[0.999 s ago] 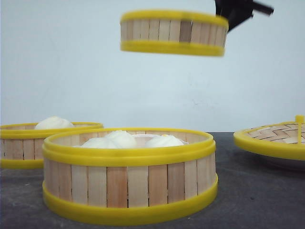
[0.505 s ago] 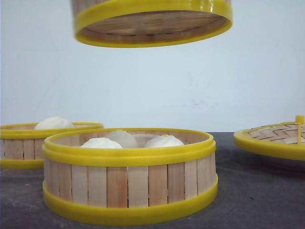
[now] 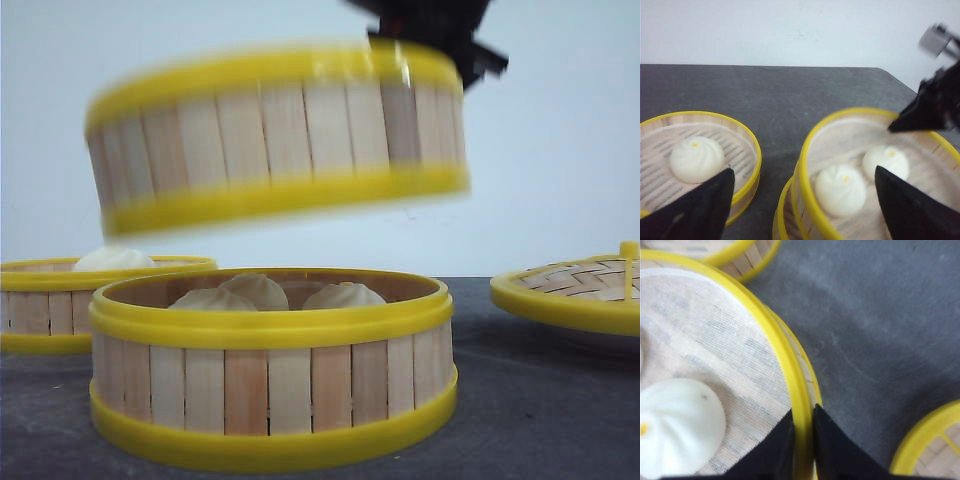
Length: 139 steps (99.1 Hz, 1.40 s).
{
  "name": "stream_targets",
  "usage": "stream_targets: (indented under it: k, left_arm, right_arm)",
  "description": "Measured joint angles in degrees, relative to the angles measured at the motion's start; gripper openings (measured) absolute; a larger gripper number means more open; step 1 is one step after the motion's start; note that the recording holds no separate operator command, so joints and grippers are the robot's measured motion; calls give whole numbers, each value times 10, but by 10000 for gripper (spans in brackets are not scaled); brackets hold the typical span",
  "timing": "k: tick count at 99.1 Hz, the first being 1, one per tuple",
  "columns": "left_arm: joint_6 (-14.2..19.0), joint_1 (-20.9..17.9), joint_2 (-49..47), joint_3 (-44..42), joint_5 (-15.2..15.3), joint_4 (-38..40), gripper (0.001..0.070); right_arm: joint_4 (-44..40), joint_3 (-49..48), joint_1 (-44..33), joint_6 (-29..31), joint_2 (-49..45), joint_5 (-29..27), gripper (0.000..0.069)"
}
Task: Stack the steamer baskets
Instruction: 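Lift the basket and lower it onto the nearest bun basket, then open the right gripper and raise it away from the stack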
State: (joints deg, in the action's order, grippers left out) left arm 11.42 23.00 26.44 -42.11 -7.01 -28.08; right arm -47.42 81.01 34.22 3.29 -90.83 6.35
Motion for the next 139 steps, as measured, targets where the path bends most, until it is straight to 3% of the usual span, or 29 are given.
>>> stream_targets:
  k: [29,78,139]
  left_arm:
    - [0,0,0,0,0,0,548]
    - [0,0,0,0,0,0,548]
    - [0,0,0,0,0,0,548]
  right_arm:
    - [83,-57,0,17,0,-1,28]
    - [83,-57,2,32,0,19,28]
    - [98,-98,2,40,0,-13,27]
